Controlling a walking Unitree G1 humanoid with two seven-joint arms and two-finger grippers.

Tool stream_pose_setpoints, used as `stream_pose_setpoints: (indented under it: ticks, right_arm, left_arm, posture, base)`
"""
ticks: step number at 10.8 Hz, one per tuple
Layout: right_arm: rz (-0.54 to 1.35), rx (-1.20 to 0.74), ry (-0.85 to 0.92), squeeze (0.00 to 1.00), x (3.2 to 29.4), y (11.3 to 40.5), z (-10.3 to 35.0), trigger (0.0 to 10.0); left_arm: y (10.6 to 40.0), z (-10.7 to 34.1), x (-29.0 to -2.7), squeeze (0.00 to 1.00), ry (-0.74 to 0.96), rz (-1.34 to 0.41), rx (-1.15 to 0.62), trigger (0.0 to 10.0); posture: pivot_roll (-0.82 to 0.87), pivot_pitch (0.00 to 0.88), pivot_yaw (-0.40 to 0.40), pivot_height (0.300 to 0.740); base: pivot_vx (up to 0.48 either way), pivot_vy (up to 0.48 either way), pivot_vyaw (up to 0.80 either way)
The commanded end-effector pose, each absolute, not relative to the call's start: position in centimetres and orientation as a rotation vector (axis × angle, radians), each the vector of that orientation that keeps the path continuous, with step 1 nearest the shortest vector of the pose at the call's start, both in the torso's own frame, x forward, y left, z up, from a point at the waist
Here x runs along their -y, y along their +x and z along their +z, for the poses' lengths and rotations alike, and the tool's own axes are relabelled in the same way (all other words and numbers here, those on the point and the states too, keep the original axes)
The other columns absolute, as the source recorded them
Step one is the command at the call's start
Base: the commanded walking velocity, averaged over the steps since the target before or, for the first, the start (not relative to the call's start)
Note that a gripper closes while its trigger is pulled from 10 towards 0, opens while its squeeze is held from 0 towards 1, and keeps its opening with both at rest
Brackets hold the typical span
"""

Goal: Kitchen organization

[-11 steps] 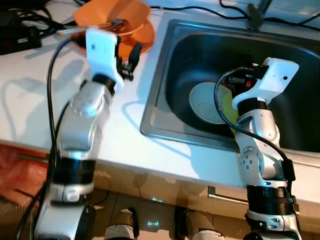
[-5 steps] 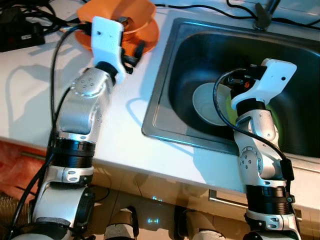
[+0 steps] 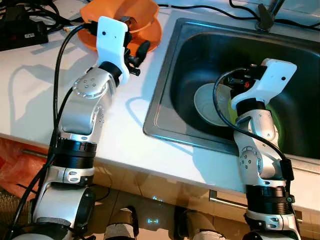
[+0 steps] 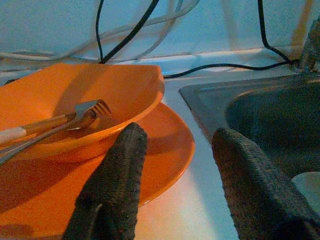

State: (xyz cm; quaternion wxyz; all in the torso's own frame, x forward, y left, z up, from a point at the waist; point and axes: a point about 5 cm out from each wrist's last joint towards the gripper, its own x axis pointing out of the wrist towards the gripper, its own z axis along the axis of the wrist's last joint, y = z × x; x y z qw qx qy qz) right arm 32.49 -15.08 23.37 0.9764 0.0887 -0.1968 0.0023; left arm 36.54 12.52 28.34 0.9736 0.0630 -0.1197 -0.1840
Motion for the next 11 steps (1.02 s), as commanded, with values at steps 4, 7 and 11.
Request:
stream_pose_setpoints:
  ticks: [4, 7, 11]
  right_arm:
    - [-0.005, 0.403, 0.183, 0.0, 15.1, 32.6, 23.4, 10.0]
    - [-0.002, 0.402, 0.184, 0.0, 15.1, 32.6, 23.4, 10.0]
    - [0.002, 0.401, 0.189, 0.0, 14.9, 32.6, 23.3, 10.0]
  left_arm:
    - [36.8, 27.6, -13.3, 0.0, 0.134, -0.382, 0.165, 0.0]
    - [37.5, 27.4, -14.3, 0.0, 0.136, -0.347, 0.108, 0.0]
    - [38.9, 28.4, -16.6, 0.0, 0.143, -0.267, 0.069, 0.0]
  posture:
    - [0.11, 0.25, 0.006, 0.74]
    - [0.11, 0.249, 0.005, 0.74]
    - [0.11, 0.245, 0.009, 0.74]
  base:
    - [0.0, 0.0, 0.0]
    - [0.0, 0.0, 0.0]
    - [0.0, 0.0, 0.0]
